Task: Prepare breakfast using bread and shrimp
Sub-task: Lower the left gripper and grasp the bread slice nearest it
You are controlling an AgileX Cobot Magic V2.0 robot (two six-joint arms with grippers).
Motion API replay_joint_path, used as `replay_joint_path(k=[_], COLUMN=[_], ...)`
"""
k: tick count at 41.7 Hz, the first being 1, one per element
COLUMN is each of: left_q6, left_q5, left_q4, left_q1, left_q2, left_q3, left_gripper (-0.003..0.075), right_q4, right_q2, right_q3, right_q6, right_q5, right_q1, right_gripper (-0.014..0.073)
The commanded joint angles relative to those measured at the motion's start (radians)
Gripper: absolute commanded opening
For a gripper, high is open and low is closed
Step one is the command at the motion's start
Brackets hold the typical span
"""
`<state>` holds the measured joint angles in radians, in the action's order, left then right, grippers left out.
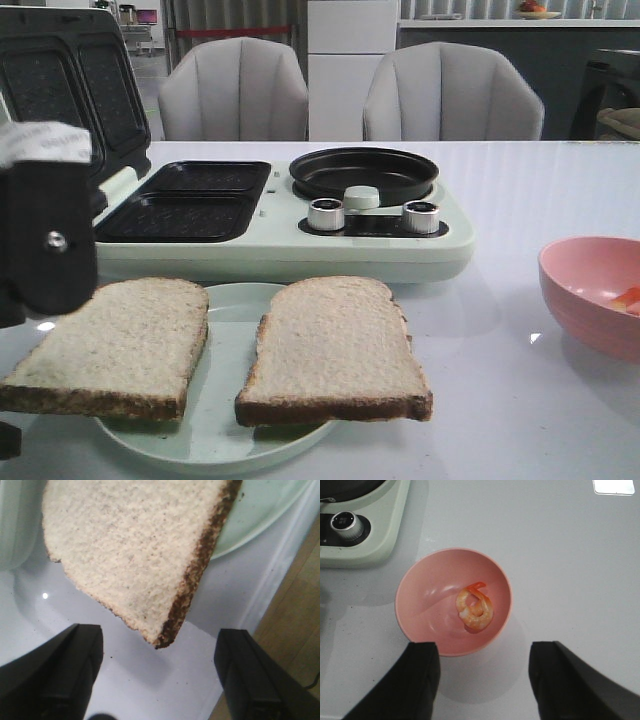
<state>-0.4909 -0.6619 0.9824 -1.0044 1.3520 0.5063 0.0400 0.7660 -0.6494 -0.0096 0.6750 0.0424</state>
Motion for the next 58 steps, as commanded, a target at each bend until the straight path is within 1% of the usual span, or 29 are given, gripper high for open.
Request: replay_joint_path(k=[1, 11, 17, 28, 31, 36, 41, 50, 53, 58], left_q6=[-0.074, -0.218, -0.252, -0.252, -0.252, -0.252, -0.252, -0.252, -0.252, -0.252], left_q5=[-0.015, -0.009, 0.009, 0.018, 0.018, 0.018, 0.018, 0.009, -0.037, -0.208], left_q4=[0.105, 0.286, 0.364, 0.387, 0.387, 0.385, 0.385, 0.376, 0.364, 0.362], left_q1=[-0.008, -0.008, -0.008, -0.006, -0.006, -0.006, -0.006, -0.006, -0.02, -0.082], left_q2=[0.034, 0.115, 0.141, 0.184, 0.19, 0.194, 0.194, 0.194, 0.194, 0.188], left_q3=[0.025, 0.025, 0.025, 0.025, 0.025, 0.025, 0.025, 0.025, 0.027, 0.035], left_gripper=[0.0508, 0.0508, 0.0508, 0.0498, 0.0461, 0.0354, 0.0275, 0.0162, 0.0134, 0.0099], right_q4=[-0.007, -0.007, -0.007, -0.007, -0.007, -0.007, -0.007, -0.007, -0.007, -0.007], right_q2=[0.002, 0.002, 0.002, 0.002, 0.002, 0.002, 0.002, 0.002, 0.002, 0.002], right_q3=[-0.029, -0.029, -0.029, -0.029, -0.029, -0.029, -0.029, -0.029, -0.029, -0.029], right_q6=[-0.009, -0.009, -0.009, -0.009, -0.009, -0.009, -0.009, -0.009, -0.009, -0.009], right_q5=[-0.061, -0.061, -0.061, -0.061, -0.061, -0.061, -0.061, -0.061, -0.061, -0.061], right_q1=[-0.002, -0.002, -0.002, -0.002, -0.002, -0.002, -0.002, -0.002, -0.002, -0.002], right_gripper=[0.0507, 0.0507, 0.0507, 0.0507, 0.0507, 0.0507, 0.0507, 0.0507, 0.0507, 0.0507])
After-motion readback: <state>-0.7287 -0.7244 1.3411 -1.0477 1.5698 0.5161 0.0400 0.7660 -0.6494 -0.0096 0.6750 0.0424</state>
